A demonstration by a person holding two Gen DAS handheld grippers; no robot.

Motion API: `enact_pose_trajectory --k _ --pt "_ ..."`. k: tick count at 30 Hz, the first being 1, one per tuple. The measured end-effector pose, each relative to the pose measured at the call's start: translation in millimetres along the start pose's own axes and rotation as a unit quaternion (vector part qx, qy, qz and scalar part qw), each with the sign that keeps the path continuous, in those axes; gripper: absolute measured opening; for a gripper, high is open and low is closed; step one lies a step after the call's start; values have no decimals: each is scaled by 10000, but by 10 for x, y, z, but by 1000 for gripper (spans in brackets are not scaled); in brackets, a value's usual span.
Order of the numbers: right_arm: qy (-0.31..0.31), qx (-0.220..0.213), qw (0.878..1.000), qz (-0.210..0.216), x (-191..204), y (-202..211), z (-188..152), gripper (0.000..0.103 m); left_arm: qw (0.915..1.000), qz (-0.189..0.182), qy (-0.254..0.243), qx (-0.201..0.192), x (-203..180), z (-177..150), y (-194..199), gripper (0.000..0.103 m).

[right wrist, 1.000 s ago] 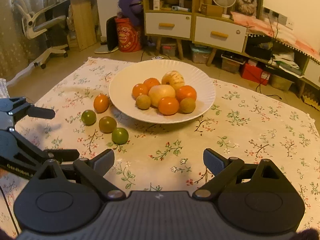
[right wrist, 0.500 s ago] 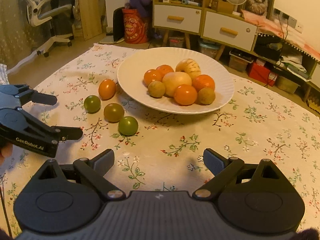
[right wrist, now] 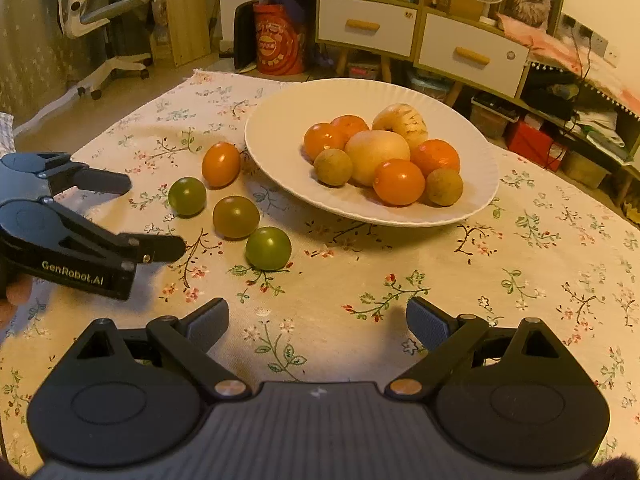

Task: Organize fruits
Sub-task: 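Withdraw both open tools from the plate toward the loose tomatoes, then grasp a green tomato with the left tool while the right tool grasps another green tomato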

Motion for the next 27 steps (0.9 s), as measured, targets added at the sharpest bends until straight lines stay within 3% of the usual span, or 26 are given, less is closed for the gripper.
enact_pose_trajectory --k 2,12,19,27 --pt "4 6 10000 4 3 -9 5 95 10000 -21 24 -63 -11 27 -2 67" --pt "35 15 10000 19 17 -29 21 95 9998 -154 3 -120 -131 92 -40 44" --pt "65 3 10000 8 24 -33 24 95 9997 -221 67 -86 -178 118 -47 13" --pt "54 -121 9999 39 41 -60 86 92 9998 -202 71 3 -187 117 -15 12"
Point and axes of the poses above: each gripper's, at about its wrist camera, not at the fingertips, and y roughly against the way its jaws point, x to its left, z to its top, the point moved 10 cm from there along -y, roughly the way its jaws point, and after that the axes turned 15 degrees about y, right-handed, at the moved point
